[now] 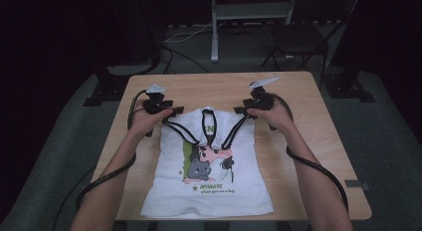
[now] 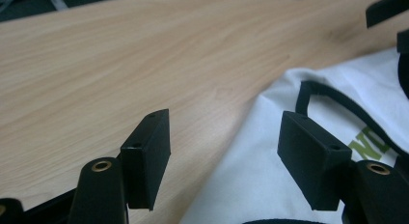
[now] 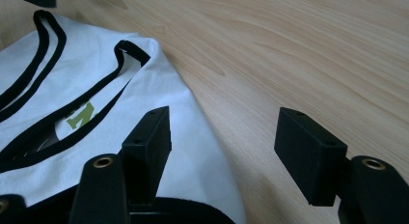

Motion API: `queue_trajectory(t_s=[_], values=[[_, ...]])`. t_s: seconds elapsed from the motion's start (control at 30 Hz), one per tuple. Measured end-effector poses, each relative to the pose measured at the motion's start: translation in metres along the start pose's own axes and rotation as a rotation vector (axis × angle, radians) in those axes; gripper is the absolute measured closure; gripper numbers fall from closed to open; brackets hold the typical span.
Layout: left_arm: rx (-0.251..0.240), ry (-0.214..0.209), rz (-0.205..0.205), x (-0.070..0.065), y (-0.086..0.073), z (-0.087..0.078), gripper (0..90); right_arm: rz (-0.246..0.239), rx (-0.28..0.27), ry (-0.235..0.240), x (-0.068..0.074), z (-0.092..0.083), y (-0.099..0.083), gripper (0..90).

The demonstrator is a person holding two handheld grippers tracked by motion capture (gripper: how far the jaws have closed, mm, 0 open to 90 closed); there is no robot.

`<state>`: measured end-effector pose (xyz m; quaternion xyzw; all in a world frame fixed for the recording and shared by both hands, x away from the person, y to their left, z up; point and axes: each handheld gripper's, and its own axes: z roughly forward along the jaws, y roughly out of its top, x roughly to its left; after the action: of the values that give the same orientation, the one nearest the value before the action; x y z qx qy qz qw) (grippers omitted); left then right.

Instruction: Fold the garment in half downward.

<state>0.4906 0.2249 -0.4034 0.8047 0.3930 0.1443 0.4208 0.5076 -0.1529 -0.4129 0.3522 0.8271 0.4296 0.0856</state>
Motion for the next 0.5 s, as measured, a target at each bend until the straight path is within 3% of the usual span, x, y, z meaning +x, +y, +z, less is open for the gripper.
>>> queue_trajectory(t_s=[0.27,0.33,0.5], values=[[0.078,-0.030,0.037,0.004,-0.003,0.009,42.2,-0.008,0.038,0.015,-0.002,0.003,-0.004,41.6],[0.098,-0.015,0.048,0.006,-0.007,0.010,42.2,-0.005,0.041,0.023,-0.004,0.002,-0.005,44.0],[0.103,-0.030,0.031,0.009,-0.011,0.011,43.0,-0.033,0.050,0.025,-0.003,0.002,-0.006,50.9]])
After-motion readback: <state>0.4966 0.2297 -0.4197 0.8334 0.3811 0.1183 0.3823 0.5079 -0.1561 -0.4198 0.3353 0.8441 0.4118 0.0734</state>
